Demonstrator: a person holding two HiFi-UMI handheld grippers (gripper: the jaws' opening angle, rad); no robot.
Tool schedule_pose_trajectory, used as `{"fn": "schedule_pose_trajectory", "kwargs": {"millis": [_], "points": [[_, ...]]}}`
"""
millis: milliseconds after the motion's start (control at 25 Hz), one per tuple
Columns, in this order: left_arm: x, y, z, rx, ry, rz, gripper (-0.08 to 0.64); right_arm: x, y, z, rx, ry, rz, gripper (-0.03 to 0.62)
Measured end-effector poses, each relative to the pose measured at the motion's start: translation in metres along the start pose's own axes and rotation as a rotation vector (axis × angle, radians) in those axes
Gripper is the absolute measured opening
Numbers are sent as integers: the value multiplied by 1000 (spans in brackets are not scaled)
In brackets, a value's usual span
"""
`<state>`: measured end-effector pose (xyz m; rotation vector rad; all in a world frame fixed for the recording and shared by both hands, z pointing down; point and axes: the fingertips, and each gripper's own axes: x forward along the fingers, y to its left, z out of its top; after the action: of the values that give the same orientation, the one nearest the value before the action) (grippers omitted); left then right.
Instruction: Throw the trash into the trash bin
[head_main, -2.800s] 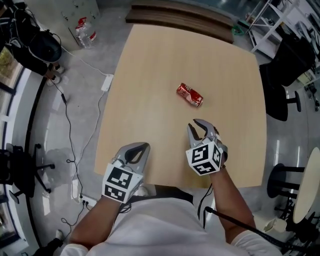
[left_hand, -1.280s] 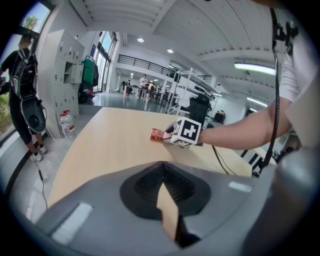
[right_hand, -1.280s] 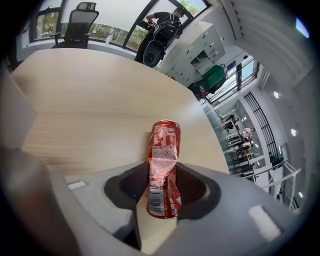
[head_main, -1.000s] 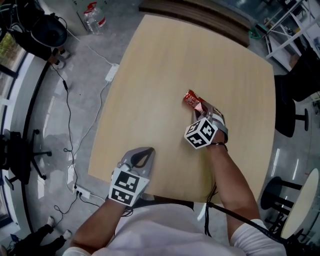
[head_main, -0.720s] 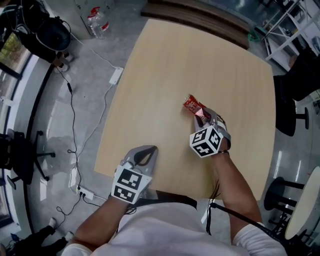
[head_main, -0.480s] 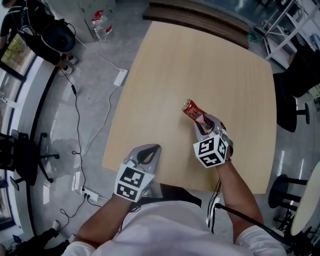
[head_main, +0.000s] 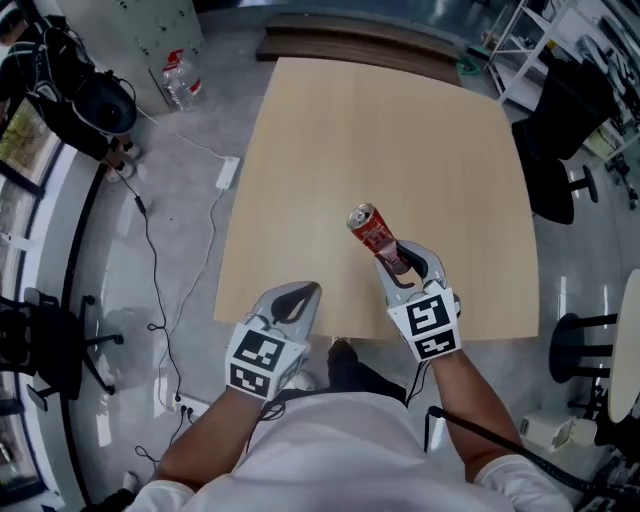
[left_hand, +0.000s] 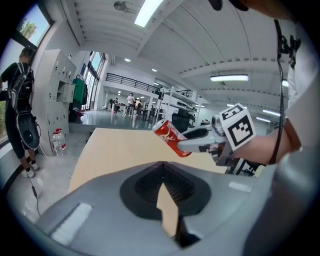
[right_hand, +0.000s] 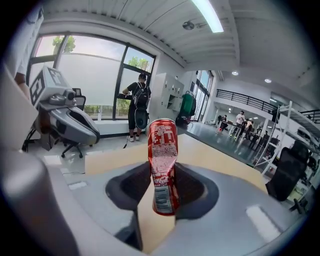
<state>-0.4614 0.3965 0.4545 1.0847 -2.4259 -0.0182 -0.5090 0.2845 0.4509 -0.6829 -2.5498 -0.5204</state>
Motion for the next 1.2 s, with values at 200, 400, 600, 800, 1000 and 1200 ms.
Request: {"fn": "schedule_pose_trajectory", "kwargs": {"millis": [200, 400, 600, 800, 1000, 1200], "points": [[-18, -15, -13, 40, -6, -72, 8, -45, 23, 8, 41, -38, -75, 145], [-24, -45, -10, 86, -23, -159, 8, -90, 30, -3, 119, -54, -162, 146], [-21, -79, -12, 149, -12, -283, 8, -146, 32, -23, 198, -72, -311, 146], [-7, -136, -14, 215, 39, -427, 8, -215, 21, -53, 329, -81, -451, 146], [2, -189, -8, 304, 38, -558, 8, -268, 10, -81, 416, -99, -586, 146], [26, -240, -3, 357, 53, -677, 8, -316, 1, -103, 489, -131, -700, 146]]}}
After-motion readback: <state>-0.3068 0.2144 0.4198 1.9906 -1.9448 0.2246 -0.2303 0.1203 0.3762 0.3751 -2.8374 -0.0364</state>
